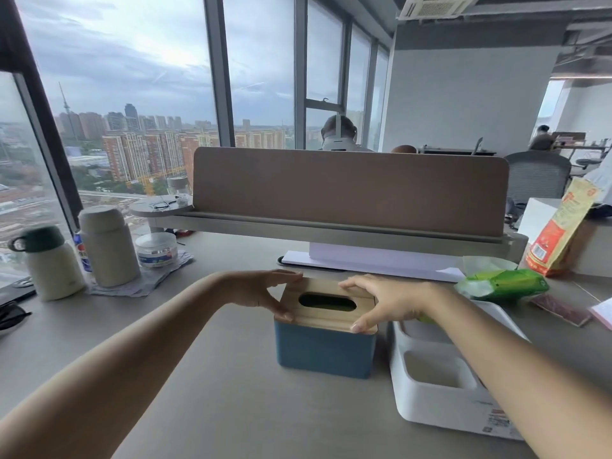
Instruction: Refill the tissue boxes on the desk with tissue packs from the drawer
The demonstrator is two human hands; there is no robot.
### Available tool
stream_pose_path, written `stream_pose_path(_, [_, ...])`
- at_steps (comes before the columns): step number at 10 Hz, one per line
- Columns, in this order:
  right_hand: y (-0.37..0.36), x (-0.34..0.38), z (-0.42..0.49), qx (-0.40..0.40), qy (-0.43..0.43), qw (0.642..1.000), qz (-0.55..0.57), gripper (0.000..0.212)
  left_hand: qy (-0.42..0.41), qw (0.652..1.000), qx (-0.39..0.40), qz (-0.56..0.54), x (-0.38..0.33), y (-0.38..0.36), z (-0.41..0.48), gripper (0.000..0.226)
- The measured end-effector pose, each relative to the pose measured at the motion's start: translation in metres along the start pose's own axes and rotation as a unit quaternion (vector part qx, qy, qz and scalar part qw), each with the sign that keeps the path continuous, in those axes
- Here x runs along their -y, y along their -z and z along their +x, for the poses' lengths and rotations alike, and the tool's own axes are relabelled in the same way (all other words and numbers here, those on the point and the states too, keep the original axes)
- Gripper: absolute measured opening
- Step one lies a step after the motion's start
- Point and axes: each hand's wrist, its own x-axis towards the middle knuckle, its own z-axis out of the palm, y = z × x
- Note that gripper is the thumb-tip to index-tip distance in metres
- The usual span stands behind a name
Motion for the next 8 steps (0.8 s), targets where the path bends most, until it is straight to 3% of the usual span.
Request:
stream_pose_path(3, [0.001,0.002,0.001,0.051,-0.018,0.995,-0.085,0.096,0.014,0.999,0.025,0.026,-0.007,0.005,0.003,0.096])
stream_pose_path(4, [0.002,0.006,0.001,0.050,-0.026,0.997,-0.057,0.098,0.020,0.999,0.020,0.019,-0.006,0.004,0.004,0.096])
stream_pose_path(6, [-0.003,0.003,-0.005,0.021,-0.014,0.999,-0.024,0.094,0.004,0.999,0.018,-0.045,-0.003,-0.002,-0.005,0.095])
stream_pose_path(7, [-0.010,0.007,-0.017,-0.001,0.001,1.000,-0.026,0.082,-0.003,0.995,0.024,-0.100,-0.002,-0.008,-0.015,0.089])
stream_pose_path(8, [-0.009,-0.002,-0.031,-0.111,-0.001,0.993,0.034,0.063,-0.070,0.983,-0.133,-0.104,0.006,-0.029,-0.032,0.071])
